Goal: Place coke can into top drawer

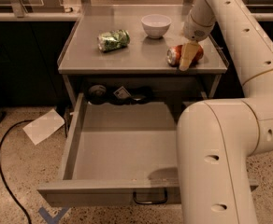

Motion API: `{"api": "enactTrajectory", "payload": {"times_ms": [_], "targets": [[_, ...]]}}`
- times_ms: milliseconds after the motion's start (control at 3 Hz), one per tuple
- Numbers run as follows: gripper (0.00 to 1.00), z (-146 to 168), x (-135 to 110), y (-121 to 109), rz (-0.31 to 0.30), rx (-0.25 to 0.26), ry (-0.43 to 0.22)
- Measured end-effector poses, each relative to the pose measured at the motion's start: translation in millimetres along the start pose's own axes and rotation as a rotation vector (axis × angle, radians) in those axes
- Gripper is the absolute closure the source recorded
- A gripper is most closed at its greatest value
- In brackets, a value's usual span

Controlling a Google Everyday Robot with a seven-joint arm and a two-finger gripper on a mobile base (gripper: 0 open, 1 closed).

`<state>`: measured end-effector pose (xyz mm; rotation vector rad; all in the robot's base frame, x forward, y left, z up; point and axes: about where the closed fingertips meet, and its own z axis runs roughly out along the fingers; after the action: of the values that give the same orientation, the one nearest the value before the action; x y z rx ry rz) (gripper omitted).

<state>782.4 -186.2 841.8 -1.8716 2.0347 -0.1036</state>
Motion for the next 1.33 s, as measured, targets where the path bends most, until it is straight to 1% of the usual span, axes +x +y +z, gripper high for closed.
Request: {"api": "enactTrajectory", "payload": {"times_ms": [667, 1000, 1333], "targets": [[0.65, 0, 0, 0, 0.0, 0.0, 0.0], [0.88, -1, -10, 1, 0.018, 0.012, -0.107], [1.0, -16, -27, 12, 0.022, 0.016, -0.255]]}}
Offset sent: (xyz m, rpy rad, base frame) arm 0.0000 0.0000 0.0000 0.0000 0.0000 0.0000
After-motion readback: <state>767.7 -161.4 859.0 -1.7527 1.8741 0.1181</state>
